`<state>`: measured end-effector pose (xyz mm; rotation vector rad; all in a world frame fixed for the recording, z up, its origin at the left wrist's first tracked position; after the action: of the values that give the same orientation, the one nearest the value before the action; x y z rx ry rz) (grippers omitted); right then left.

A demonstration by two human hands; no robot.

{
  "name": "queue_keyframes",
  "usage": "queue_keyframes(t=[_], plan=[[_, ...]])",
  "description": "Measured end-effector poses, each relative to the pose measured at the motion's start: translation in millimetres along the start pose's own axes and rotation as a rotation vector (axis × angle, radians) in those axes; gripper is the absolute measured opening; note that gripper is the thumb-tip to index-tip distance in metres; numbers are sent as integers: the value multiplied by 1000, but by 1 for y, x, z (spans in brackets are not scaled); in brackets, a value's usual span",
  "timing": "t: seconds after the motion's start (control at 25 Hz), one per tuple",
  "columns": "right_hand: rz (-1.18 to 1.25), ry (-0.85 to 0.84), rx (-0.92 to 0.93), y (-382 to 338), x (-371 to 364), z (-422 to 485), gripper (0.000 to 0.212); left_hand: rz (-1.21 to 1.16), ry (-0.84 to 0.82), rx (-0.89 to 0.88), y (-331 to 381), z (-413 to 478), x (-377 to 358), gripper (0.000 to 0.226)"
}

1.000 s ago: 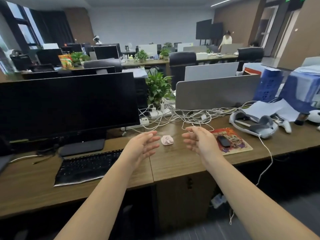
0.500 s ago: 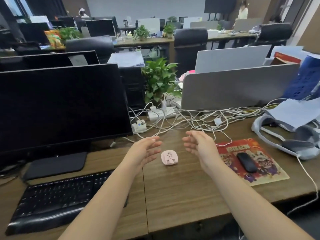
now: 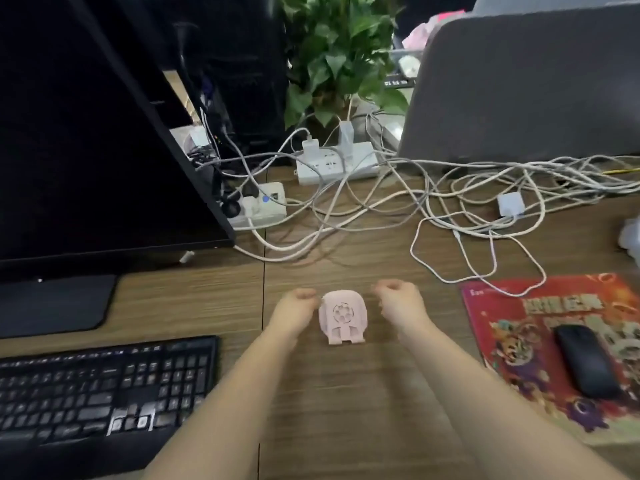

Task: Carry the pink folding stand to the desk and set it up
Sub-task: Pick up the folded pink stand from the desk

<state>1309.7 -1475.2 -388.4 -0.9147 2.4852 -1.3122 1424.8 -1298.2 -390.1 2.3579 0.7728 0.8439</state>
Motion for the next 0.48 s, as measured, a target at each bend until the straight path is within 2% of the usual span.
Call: queue_keyframes(t=[0.04, 0.2, 0.32, 0.48], plan=[[-34, -1, -36, 10, -3, 6, 6, 9, 22, 26, -8, 9, -5, 34], [-146, -20, -68, 24, -15, 20, 27, 140, 95, 24, -10, 28, -15, 43], [-193, -15, -84, 24, -18, 20, 19, 180, 116, 12, -3, 30, -17, 41], [-195, -5, -47, 20, -20, 21, 7, 76, 104, 16, -4, 30, -16, 41]])
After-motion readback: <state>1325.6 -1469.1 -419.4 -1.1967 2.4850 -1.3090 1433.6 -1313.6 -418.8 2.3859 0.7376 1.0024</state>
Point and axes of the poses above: each hand's wrist, its own z-axis towards the middle knuckle, its own x-axis out of the back of the hand, y = z × x, the point moved 10 cm from there along z, towards the middle knuckle, and after that the axes turned 12 degrees about z, right-handed, at the moved point
